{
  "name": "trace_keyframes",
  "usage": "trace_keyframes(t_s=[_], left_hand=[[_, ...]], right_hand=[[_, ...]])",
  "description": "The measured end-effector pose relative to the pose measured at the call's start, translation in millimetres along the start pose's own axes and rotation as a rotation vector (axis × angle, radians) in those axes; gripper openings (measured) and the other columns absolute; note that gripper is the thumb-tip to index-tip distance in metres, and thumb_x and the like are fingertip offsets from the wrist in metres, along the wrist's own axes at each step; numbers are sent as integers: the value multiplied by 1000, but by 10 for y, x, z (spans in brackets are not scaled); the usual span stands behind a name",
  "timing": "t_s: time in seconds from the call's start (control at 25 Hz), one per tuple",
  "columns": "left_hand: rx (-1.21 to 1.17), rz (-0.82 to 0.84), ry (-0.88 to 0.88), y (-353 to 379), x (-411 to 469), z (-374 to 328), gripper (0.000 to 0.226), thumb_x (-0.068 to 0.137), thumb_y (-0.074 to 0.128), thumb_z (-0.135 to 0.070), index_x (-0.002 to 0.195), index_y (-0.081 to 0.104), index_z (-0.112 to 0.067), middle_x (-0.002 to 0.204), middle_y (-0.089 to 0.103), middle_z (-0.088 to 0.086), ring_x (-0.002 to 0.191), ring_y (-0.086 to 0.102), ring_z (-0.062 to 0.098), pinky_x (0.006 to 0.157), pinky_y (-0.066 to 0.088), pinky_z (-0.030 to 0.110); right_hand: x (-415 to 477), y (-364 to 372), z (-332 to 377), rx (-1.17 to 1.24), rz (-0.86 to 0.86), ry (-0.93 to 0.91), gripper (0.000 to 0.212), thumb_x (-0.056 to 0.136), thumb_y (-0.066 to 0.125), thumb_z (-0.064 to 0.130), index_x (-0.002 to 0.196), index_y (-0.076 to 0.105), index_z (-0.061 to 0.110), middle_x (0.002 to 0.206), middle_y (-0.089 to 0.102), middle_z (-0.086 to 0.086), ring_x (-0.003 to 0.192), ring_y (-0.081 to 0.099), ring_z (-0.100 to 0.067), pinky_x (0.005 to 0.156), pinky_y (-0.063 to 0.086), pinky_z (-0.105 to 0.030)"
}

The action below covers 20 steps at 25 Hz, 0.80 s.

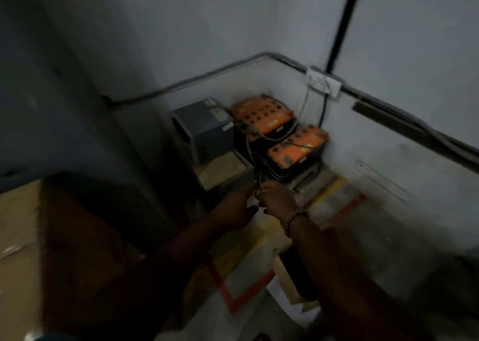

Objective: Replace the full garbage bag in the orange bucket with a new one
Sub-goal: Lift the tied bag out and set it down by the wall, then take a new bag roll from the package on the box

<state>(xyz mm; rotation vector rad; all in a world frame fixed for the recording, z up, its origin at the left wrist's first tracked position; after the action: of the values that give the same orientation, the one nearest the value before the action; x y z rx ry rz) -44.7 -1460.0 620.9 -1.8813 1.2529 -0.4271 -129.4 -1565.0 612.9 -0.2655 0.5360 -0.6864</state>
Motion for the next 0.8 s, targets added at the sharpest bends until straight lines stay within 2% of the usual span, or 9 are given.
trace_keyframes(t_s=[0.08, 0.2, 0.36, 0.48, 0.68, 0.8], left_hand=[[23, -110, -26, -453, -359, 215, 75, 94, 66, -27, 156, 28, -9, 152, 46, 11, 135, 48, 27, 107, 35, 25], [50, -242, -181, -1080, -1045, 705, 84, 90, 66, -39, 158, 23, -17, 149, 50, 10, 131, 53, 29, 105, 42, 32], [166, -468, -374, -1858, -2322, 1228, 79, 91, 57, -34, 158, 16, -27, 121, 68, 17, 105, 68, 35, 83, 55, 41], [201, -638, -414, -2300, -3442, 1454, 74, 91, 58, -33, 156, 22, -29, 116, 70, 11, 96, 69, 30, 74, 58, 39], [200, -805, -514, -2644, -5376, 1927, 76, 94, 61, -33, 157, 21, -25, 119, 67, 8, 93, 66, 24, 64, 52, 32], [233, -891, -616, -2740, -6572, 2233, 74, 93, 61, -37, 156, 25, -24, 121, 67, 9, 101, 66, 24, 72, 53, 32]], right_hand=[[-119, 418, 447, -79, 56, -109, 22, 93, 66, 19, 114, 66, 12, 113, 68, -9, 103, 66, -25, 91, 56, -45], [-468, 1144, 1076, -180, 100, -278, 29, 88, 68, 20, 117, 66, 18, 115, 70, -5, 104, 66, -23, 90, 55, -38], [-1315, 2238, 1797, -202, 195, -522, 35, 92, 69, 26, 126, 63, 19, 119, 71, -4, 107, 66, -15, 92, 51, -29], [-2175, 3067, 2236, -215, 283, -698, 32, 97, 62, 33, 127, 62, 23, 118, 70, 0, 111, 66, -17, 84, 50, -24], [-3608, 4386, 2541, -233, 407, -857, 46, 96, 65, 40, 139, 54, 29, 139, 59, -1, 125, 58, -21, 90, 49, -30], [-4473, 5197, 2573, -260, 519, -946, 48, 95, 65, 42, 140, 53, 28, 142, 58, -1, 127, 57, -21, 94, 50, -32]])
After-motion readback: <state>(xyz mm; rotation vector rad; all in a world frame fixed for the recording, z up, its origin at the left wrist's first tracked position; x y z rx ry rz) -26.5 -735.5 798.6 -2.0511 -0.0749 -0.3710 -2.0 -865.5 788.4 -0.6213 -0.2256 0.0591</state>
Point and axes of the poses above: each hand's wrist, its own x-axis towards the middle knuckle, its own y-axis out of the palm, z = x × y, the point moved 7 cm from there along x, towards the middle knuckle
